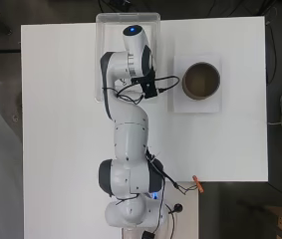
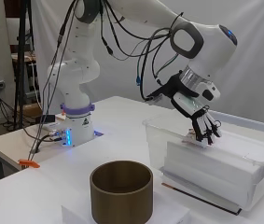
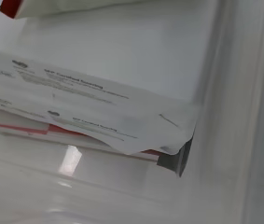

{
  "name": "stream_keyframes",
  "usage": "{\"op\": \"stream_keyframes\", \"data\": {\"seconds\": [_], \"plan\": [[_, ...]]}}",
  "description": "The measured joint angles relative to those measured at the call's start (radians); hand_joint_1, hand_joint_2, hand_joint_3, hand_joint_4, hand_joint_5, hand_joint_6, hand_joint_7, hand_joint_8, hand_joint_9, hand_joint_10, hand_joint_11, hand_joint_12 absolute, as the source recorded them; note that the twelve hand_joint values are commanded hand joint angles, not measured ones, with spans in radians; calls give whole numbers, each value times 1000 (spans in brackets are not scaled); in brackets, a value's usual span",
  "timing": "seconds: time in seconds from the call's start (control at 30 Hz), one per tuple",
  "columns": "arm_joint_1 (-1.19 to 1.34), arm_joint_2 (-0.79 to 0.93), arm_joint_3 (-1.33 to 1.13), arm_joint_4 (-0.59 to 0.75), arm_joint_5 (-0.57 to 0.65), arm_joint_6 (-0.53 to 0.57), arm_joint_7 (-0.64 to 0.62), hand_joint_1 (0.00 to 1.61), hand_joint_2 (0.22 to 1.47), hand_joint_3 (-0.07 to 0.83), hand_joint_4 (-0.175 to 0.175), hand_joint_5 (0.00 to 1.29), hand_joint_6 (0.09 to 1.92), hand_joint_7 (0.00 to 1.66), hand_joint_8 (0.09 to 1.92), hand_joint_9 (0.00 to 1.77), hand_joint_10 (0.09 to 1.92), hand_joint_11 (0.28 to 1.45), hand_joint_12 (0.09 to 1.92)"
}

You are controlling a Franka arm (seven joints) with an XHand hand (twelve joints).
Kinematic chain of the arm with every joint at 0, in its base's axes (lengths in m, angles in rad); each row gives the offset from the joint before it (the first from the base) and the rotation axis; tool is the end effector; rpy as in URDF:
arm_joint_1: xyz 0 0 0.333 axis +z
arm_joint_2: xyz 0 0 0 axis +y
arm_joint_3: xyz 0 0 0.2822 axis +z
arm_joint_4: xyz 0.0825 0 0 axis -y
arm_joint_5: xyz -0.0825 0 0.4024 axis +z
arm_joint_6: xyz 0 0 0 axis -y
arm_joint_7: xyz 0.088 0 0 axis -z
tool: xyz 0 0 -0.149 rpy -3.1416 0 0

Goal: Teleoperate dual arm-hand system to remove items from a box

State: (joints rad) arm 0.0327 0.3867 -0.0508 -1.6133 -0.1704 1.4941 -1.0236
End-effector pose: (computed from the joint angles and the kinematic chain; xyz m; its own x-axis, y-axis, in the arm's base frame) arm 0.5883 -0.0354 0.3006 0.4071 0.8216 -0.3990 0.7766 -0.5413 -0.3223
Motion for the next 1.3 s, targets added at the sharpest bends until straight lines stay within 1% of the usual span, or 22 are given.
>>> {"op": "stream_keyframes", "data": {"seconds": [0.03, 0.07, 0.1, 0.13, 0.17, 0.2, 0.23, 0.27, 0.33, 0.4, 0.53, 0.63, 0.77, 0.83, 0.93, 1.0, 1.1, 1.3], "plan": [[1, 6, 3, 3, 1, -6, -5, 487, 915, 14, 27, 313, 87, 421, 87, 580, 87, 546, 87], [2, 14, 8, 5, 4, -19, -11, 693, 1022, 15, 86, 534, 446, 612, 87, 744, 87, 631, 87], [2, 19, 13, 5, 10, -35, -14, 876, 1038, -4, 118, 855, 488, 810, 508, 1026, 604, 767, 504], [3, 20, 17, 5, 18, -47, -17, 969, 1053, -4, 144, 984, 628, 960, 1061, 1196, 1171, 867, 1031], [5, 22, 23, 9, 25, -52, -19, 1009, 1068, -1, 160, 1021, 756, 1047, 1428, 1285, 1531, 920, 1391], [6, 30, 27, 19, 24, -49, -20, 1024, 1080, 1, 168, 1025, 843, 1093, 1637, 1329, 1729, 945, 1596], [7, 39, 32, 30, 25, -39, -19, 1028, 1089, 2, 172, 1017, 900, 1111, 1750, 1346, 1830, 952, 1700], [7, 43, 36, 32, 29, -15, -28, 1029, 1095, 2, 174, 1011, 932, 1119, 1807, 1352, 1879, 954, 1751], [7, 13, 43, 2, 38, 36, -52, 1023, 1105, 3, 175, 994, 970, 1120, 1845, 1352, 1912, 954, 1780], [6, -55, 49, -30, 55, 73, -73, 1013, 1115, 2, 175, 974, 996, 1148, 1861, 1383, 1919, 971, 1784], [-8, -283, 48, -39, 88, 102, -94, 1009, 1116, -1, 175, 972, 989, 1208, 1768, 1432, 1896, 1008, 1788], [-52, -362, 42, -96, 79, 136, -116, 1009, 1115, 0, 175, 972, 988, 1237, 1781, 1471, 1891, 1036, 1781], [-78, -438, -95, -207, 56, 171, -105, 1002, 1124, 1, 175, 953, 1015, 1240, 1764, 1478, 1882, 1042, 1763], [-98, -463, -192, -235, 44, 198, -143, 1001, 1125, 0, 175, 951, 1018, 1238, 1755, 1476, 1881, 1041, 1760], [-118, -434, -282, -229, 25, 230, -205, 1001, 1126, 0, 175, 952, 1021, 1231, 1735, 1465, 1880, 1035, 1753], [-101, -400, -315, -206, -6, 228, -188, 1002, 1125, 0, 175, 955, 1018, 1232, 1685, 1460, 1869, 1034, 1748], [-78, -362, -336, -164, 19, 233, -196, 1001, 1126, 0, 175, 953, 1019, 1235, 1640, 1456, 1849, 1033, 1742], [-160, -95, -330, -26, 106, 205, -251, 993, 1137, 1, 175, 932, 1053, 1223, 1657, 1442, 1854, 1005, 1738]]}}
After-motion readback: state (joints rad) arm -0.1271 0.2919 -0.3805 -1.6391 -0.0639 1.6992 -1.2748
